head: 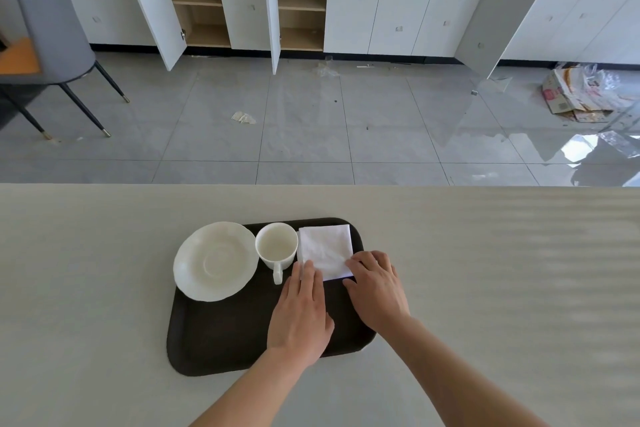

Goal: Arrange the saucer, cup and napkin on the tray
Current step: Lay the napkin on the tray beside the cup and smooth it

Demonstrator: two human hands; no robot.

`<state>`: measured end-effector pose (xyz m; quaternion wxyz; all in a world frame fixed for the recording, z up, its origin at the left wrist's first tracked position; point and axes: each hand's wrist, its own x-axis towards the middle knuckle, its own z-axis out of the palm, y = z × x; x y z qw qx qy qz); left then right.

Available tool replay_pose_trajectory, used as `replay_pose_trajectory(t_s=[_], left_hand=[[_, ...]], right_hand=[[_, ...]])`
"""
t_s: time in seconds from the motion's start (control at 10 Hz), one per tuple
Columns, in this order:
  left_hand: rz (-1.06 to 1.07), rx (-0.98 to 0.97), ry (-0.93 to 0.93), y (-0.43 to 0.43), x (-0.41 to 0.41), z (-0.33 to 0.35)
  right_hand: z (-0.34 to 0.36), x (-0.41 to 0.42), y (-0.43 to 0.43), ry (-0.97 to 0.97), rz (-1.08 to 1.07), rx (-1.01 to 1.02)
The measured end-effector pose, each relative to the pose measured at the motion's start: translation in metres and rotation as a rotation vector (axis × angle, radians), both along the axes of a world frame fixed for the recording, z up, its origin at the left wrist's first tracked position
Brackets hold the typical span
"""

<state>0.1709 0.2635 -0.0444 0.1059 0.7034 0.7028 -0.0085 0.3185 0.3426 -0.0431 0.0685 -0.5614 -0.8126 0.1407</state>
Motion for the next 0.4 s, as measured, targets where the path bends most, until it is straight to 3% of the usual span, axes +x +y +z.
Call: replay_pose_trajectory(t_s=[0.4], left_hand=[[-0.025, 0.036, -0.015, -0.009, 0.003, 0.027]], right_hand=[[0.026, 0.0, -0.007, 0.029, -0.007, -0.024]])
